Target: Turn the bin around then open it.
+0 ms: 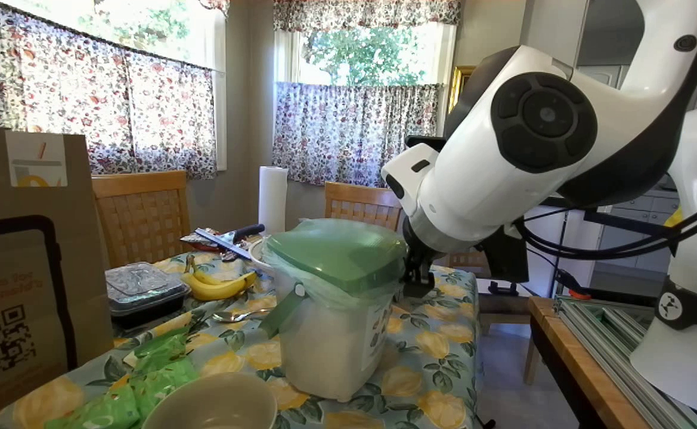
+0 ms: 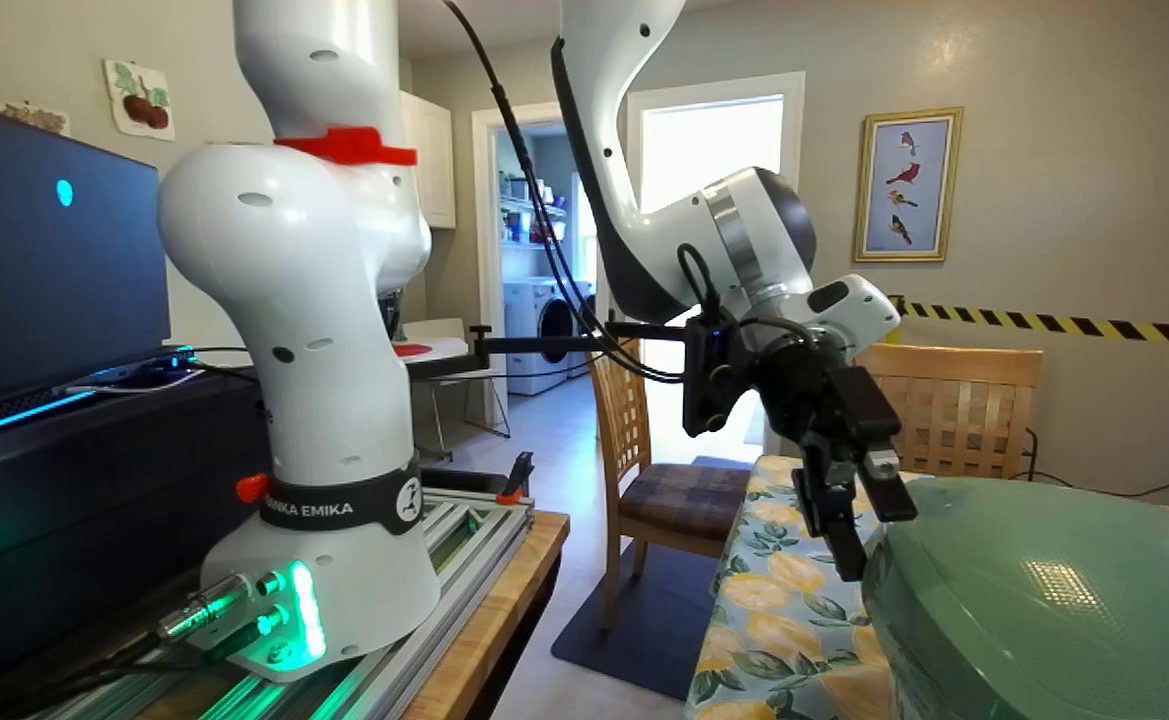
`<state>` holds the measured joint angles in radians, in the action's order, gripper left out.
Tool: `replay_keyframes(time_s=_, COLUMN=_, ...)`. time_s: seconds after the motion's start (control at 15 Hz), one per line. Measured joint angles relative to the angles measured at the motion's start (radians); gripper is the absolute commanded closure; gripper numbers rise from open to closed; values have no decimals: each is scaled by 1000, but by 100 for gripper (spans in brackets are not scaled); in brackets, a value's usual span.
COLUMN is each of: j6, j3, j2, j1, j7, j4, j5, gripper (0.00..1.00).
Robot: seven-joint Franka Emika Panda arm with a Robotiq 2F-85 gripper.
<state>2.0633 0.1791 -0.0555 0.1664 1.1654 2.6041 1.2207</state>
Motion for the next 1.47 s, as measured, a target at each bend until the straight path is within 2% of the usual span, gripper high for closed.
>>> replay_keyframes(time_s=1.47, j6=-136, j3=28, j2=25, j1=31, j7=70, j4=-42, j5=-76, gripper=0)
